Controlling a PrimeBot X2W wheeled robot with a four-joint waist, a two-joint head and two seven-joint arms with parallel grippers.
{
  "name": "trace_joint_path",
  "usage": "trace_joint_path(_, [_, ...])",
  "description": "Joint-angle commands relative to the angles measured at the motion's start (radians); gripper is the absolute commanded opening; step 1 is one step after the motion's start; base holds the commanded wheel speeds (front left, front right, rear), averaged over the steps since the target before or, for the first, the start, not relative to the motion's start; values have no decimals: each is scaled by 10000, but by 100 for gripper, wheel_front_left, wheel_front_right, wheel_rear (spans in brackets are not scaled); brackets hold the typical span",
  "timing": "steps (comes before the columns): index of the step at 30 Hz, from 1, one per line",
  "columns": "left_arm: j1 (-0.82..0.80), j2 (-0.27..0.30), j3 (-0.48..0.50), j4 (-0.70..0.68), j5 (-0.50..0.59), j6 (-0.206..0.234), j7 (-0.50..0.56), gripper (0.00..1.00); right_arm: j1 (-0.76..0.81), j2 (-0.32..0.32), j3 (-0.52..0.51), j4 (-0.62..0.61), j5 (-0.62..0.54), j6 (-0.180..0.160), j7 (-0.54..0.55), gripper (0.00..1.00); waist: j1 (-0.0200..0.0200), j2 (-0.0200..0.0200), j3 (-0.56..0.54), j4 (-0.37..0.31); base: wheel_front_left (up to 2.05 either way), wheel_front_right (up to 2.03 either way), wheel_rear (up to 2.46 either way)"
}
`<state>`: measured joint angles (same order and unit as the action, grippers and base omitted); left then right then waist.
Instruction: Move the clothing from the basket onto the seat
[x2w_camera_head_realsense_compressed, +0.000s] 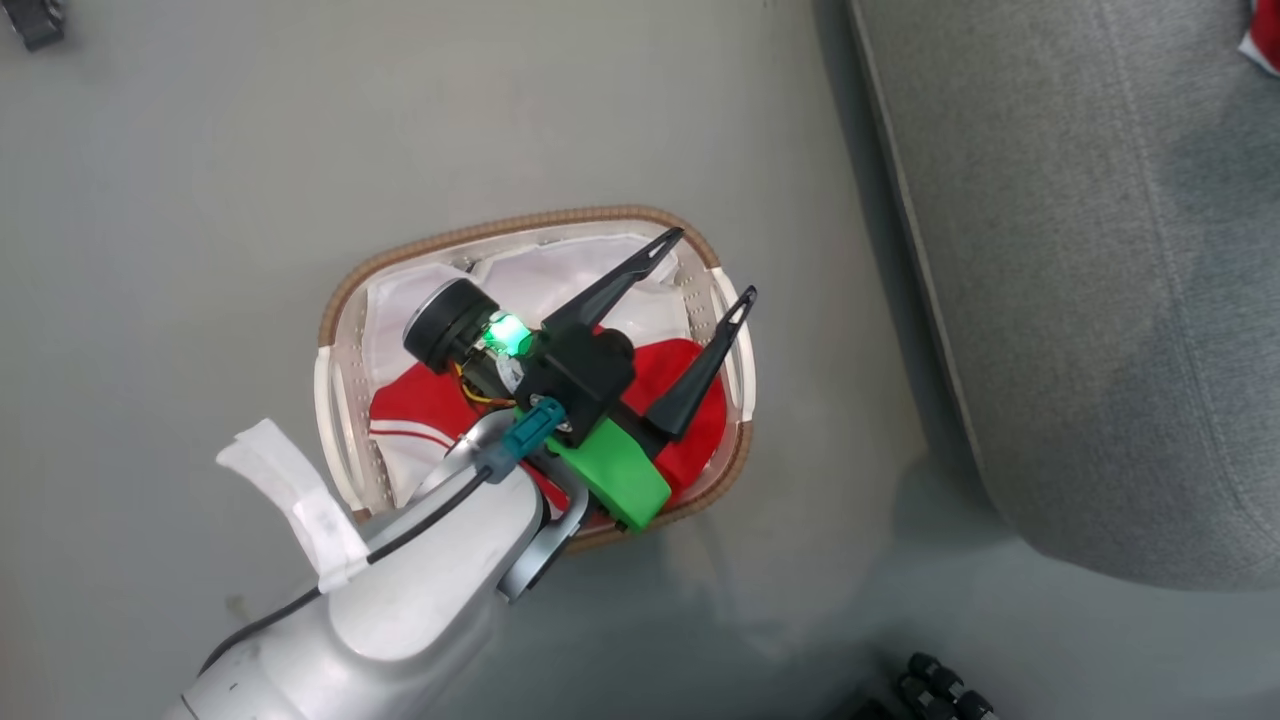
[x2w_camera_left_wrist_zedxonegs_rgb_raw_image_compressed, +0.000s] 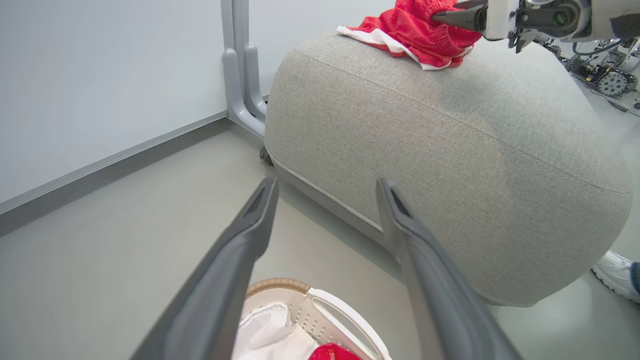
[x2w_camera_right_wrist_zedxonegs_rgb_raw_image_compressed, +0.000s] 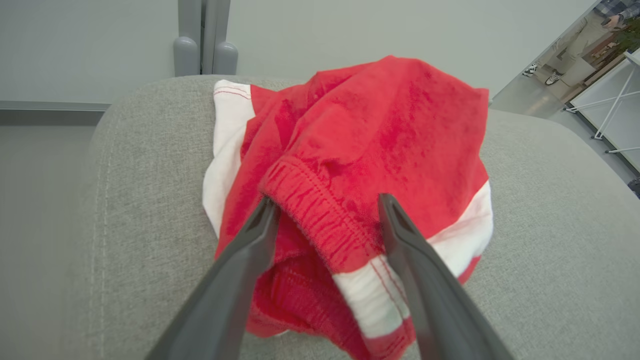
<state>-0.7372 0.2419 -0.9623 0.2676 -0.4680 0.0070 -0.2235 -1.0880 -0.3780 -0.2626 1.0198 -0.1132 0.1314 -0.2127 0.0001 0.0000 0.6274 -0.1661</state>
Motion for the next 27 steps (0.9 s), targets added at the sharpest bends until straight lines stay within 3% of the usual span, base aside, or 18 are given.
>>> trace_joint_path(1, [182, 73, 103, 75, -101, 50, -106, 100, 225, -5, 148, 60, 114, -14, -108, 100, -1, 0, -537, -114, 0, 0, 0])
trace_joint_path(14, [1339, -109, 1340, 517, -824, 251, -420, 100, 403, 306, 1936, -548, 710, -14, -209, 100, -1, 0, -2763, 434, 0, 0, 0])
trace_joint_path(20, [2380, -157, 2634, 224, -757, 424, -420, 100, 1075, 848, 2332, -1157, 1520, -14, -347, 100, -1, 0, -3563, 815, 0, 0, 0])
trace_joint_path(27, [4120, -269, 4658, -108, -523, 548, -411, 100, 3027, 1758, 2599, -2301, 1813, -14, -512, 100, -1, 0, -4316, 1143, 0, 0, 0])
